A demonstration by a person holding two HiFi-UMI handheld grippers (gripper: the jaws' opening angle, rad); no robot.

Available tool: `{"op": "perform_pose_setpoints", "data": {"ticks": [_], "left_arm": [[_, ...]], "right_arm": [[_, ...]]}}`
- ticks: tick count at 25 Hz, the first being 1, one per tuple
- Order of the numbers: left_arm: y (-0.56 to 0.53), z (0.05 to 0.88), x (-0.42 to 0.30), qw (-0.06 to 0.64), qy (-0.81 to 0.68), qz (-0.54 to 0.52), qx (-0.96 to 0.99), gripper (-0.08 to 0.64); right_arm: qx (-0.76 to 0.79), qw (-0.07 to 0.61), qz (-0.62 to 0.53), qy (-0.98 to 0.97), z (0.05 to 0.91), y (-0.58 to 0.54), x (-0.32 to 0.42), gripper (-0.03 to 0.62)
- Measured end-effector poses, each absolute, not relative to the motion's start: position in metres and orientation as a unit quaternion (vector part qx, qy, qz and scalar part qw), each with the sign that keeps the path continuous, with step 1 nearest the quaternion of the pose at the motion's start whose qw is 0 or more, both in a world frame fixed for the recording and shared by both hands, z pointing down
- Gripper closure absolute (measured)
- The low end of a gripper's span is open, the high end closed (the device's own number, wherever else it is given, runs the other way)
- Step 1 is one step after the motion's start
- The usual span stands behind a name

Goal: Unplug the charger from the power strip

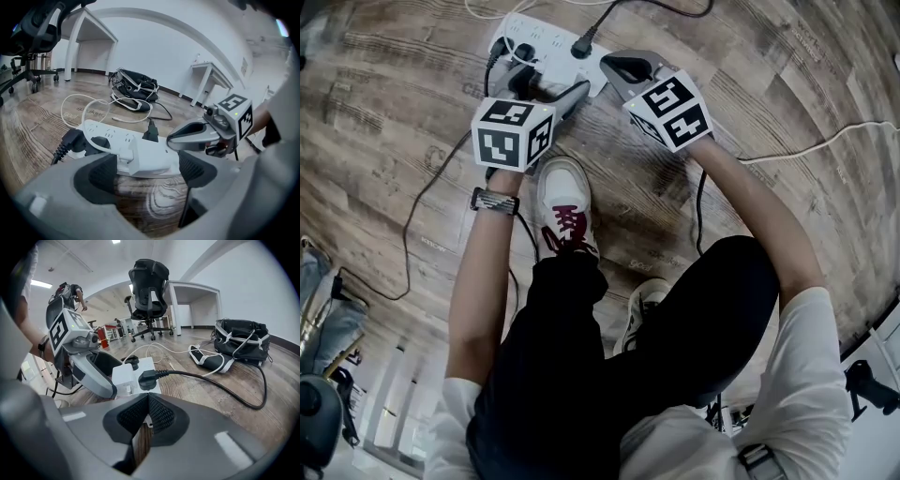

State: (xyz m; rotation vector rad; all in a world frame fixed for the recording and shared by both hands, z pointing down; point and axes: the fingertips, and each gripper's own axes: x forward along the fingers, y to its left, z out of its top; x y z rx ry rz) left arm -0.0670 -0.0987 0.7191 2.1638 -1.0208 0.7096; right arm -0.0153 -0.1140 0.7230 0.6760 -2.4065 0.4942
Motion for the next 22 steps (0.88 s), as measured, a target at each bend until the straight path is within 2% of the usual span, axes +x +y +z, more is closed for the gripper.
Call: {"op": "perform_pose_setpoints", "data": {"ticks": [22], "left_arm": [[-0.073, 0.728, -0.075, 0.339, -0.387, 0.287, 0.808, 0.146]], "right_arm": [[0.258, 0.299, 0.192, -0.899, 0.724, -0.114, -0.015, 0.589]]}}
